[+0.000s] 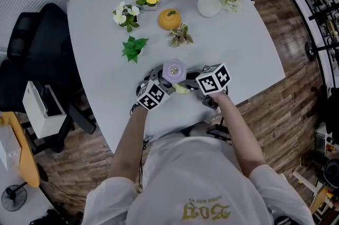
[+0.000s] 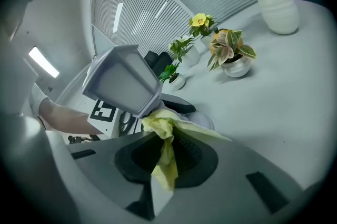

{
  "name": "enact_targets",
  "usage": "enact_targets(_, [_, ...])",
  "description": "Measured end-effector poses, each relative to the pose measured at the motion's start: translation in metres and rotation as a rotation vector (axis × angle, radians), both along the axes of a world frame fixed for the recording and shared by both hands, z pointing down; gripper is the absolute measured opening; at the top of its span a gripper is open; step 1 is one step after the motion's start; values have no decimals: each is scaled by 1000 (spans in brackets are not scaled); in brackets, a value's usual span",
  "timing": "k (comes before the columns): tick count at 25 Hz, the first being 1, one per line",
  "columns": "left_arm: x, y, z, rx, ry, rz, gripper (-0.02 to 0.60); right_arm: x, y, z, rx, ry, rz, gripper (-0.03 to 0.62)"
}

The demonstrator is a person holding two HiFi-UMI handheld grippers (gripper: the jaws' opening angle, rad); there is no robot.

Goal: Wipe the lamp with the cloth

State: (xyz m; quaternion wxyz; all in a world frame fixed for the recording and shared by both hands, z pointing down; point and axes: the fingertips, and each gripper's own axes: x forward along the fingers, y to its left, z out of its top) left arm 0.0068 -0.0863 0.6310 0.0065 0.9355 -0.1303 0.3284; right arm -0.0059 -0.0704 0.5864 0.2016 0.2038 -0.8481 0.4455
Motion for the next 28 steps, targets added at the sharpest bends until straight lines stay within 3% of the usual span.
enact_targets(19, [0, 2, 0, -4, -6, 1, 299, 10, 0, 9, -6, 41, -3, 52])
enact_targets(28, [-1, -1, 0, 0, -3, 2, 299, 15, -6, -20, 72, -18, 15, 51])
